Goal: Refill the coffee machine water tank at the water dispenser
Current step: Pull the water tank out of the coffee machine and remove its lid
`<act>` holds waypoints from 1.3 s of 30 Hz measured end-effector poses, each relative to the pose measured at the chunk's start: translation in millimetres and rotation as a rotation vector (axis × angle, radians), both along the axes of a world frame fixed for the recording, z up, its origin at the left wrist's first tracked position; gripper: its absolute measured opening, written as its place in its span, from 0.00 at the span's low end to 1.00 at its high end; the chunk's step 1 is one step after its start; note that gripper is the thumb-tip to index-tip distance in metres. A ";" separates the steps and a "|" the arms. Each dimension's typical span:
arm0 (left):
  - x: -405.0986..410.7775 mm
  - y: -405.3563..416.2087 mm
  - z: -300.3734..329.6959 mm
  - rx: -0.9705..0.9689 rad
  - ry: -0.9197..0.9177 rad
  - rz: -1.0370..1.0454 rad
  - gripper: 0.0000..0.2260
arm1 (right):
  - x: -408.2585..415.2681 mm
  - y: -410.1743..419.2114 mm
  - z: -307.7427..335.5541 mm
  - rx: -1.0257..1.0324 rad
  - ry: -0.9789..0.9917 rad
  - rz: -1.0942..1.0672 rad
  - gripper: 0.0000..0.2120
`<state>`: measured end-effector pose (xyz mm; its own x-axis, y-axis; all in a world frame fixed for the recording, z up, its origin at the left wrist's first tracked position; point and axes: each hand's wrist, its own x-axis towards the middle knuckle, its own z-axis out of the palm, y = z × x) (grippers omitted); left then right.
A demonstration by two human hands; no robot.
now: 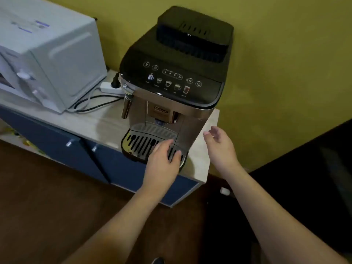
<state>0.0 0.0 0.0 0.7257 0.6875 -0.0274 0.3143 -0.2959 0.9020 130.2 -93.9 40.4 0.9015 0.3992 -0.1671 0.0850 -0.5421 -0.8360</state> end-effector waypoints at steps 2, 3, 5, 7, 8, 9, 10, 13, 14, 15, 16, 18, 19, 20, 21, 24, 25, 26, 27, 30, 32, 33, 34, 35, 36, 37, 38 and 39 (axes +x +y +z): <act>20.8 5.9 -15.0 0.035 0.041 0.001 0.23 | 11.5 12.0 -6.1 -0.039 -0.056 0.051 0.25; 31.3 7.9 -20.4 0.045 0.067 0.000 0.23 | 16.7 16.3 -7.1 -0.068 -0.089 0.076 0.24; 50.1 9.4 -26.9 0.056 0.107 0.005 0.22 | 20.0 23.2 -5.9 -0.072 -0.127 0.128 0.19; 61.2 5.9 -32.8 0.062 0.082 0.030 0.24 | 19.6 23.6 -5.5 -0.082 -0.184 0.143 0.14; 64.8 4.9 -33.6 0.073 0.058 0.050 0.26 | 18.7 23.2 -2.7 -0.094 -0.226 0.137 0.13; 68.5 4.0 -35.2 0.090 0.046 0.067 0.27 | 18.5 22.8 -0.9 -0.105 -0.258 0.137 0.13; 71.0 3.3 -36.1 0.100 0.041 0.082 0.29 | 18.6 22.7 0.5 -0.118 -0.275 0.142 0.13; 74.1 1.4 -40.3 0.119 0.039 0.097 0.30 | 17.6 25.0 1.0 -0.133 -0.259 0.160 0.11; 74.2 2.3 -41.0 0.118 0.041 0.107 0.30 | 17.6 25.1 0.9 -0.142 -0.254 0.167 0.11; 74.2 4.2 -42.8 0.114 0.044 0.113 0.30 | 18.3 24.9 1.0 -0.157 -0.259 0.173 0.12; 73.4 6.6 -43.5 0.114 0.059 0.111 0.31 | 19.1 25.0 2.2 -0.178 -0.267 0.181 0.12; 73.0 9.8 -44.4 0.135 0.082 0.128 0.35 | 20.4 24.4 4.0 -0.223 -0.287 0.213 0.12; 74.0 10.3 -46.4 0.149 0.086 0.139 0.36 | 21.4 24.1 4.4 -0.236 -0.302 0.225 0.12; 74.2 9.5 -45.2 0.157 0.089 0.142 0.36 | 21.7 24.5 4.1 -0.250 -0.320 0.233 0.12; 74.3 7.6 -44.5 0.161 0.084 0.146 0.34 | 21.6 25.1 3.0 -0.265 -0.341 0.232 0.12; 77.2 -0.9 -34.3 -0.086 -0.017 0.184 0.19 | 17.9 28.8 -2.3 -0.298 -0.393 0.182 0.12; 79.8 -2.6 -33.1 -0.103 -0.041 0.217 0.16 | 16.6 30.3 -4.4 -0.305 -0.409 0.159 0.11; 81.6 -2.9 -32.0 -0.163 -0.086 0.260 0.15 | 15.4 32.1 -5.8 -0.316 -0.423 0.141 0.11; 82.4 -2.3 -33.2 -0.167 -0.098 0.282 0.15 | 14.0 34.1 -6.7 -0.332 -0.435 0.127 0.11; 82.0 -3.7 -31.8 -0.316 -0.189 0.306 0.21 | 10.3 38.7 -6.8 -0.392 -0.465 0.095 0.11; 80.7 -4.6 -32.2 -0.410 -0.218 0.276 0.23 | 8.5 39.4 -5.3 -0.418 -0.485 0.081 0.12; 80.4 -4.0 -34.0 -0.420 -0.220 0.269 0.23 | 7.8 39.3 -4.5 -0.429 -0.487 0.077 0.13; 78.4 -4.4 -31.5 -0.470 -0.257 0.268 0.24 | 7.6 39.1 -4.2 -0.433 -0.485 0.075 0.14; 76.3 -4.6 -29.4 -0.500 -0.257 0.277 0.26 | 7.4 39.4 -3.6 -0.435 -0.483 0.074 0.14; 74.2 -5.5 -26.8 -0.456 -0.245 0.267 0.33 | 7.5 39.4 -3.3 -0.433 -0.480 0.074 0.15; 72.3 -7.8 -24.3 -0.357 -0.199 0.220 0.43 | 7.2 39.9 -2.6 -0.431 -0.476 0.072 0.15; 70.1 -10.3 -20.8 -0.282 -0.148 0.167 0.51 | 7.1 40.2 -2.2 -0.427 -0.471 0.069 0.16; 70.9 -11.5 -23.3 -0.271 -0.134 0.160 0.51 | 6.6 40.6 -1.7 -0.428 -0.476 0.067 0.16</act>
